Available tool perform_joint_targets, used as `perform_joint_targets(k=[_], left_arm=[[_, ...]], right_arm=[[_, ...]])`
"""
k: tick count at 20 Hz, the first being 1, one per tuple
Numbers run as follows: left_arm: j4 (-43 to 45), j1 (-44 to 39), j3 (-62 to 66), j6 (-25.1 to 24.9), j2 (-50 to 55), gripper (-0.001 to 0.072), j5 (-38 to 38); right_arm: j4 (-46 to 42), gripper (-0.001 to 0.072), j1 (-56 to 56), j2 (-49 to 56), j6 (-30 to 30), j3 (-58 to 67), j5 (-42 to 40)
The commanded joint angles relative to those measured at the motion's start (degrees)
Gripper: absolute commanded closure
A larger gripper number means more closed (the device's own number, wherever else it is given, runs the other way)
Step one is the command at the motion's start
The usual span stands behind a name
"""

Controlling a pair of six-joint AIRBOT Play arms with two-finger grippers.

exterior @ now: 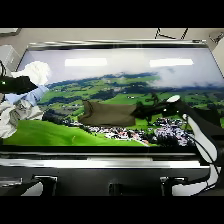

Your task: Fold the clothes and pants, and hang the long-sleeved shirts on hangers.

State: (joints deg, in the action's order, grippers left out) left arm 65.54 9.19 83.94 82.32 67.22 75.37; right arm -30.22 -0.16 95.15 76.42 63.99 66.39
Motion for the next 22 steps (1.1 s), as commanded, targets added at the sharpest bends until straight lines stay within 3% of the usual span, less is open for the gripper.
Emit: perform_joint_targets(k=[1, 4, 8, 14, 19, 22], left_arm=[[-0.17, -0.11, 0.0, 0.2, -0.02, 0.0685, 0.0], [-0.15, -0.11, 0.0, 0.17, -0.02, 0.0685, -0.37], [-0.15, -0.11, 0.0, 0.17, -0.02, 0.0685, -0.39], [-0.17, -0.11, 0.0, 0.17, -0.02, 0.0685, -0.39], [-0.17, -0.11, 0.0, 0.2, -0.02, 0.0685, -0.37], [-0.17, -0.13, 0.0, 0.2, -0.02, 0.0685, -0.35]], right_arm=[[0.94, 0.0677, -6.62, -3.43, -1.18, 8.68, 5.95], [-8.59, 0.0677, -17.4, -7.48, 7.08, 19.43, 13.33], [-17.92, 0.0677, -31.91, -11.82, 13.79, 27.56, 18.29], [-18.51, 0.0677, -50.25, -15.63, 21.38, 28.76, 17.38], [-18.45, 0.0678, -55.91, -15.72, 23.8, 28.76, 16.35], [-18.32, 0.0678, -58.03, -16.74, 27.8, 28.76, 11.63]])
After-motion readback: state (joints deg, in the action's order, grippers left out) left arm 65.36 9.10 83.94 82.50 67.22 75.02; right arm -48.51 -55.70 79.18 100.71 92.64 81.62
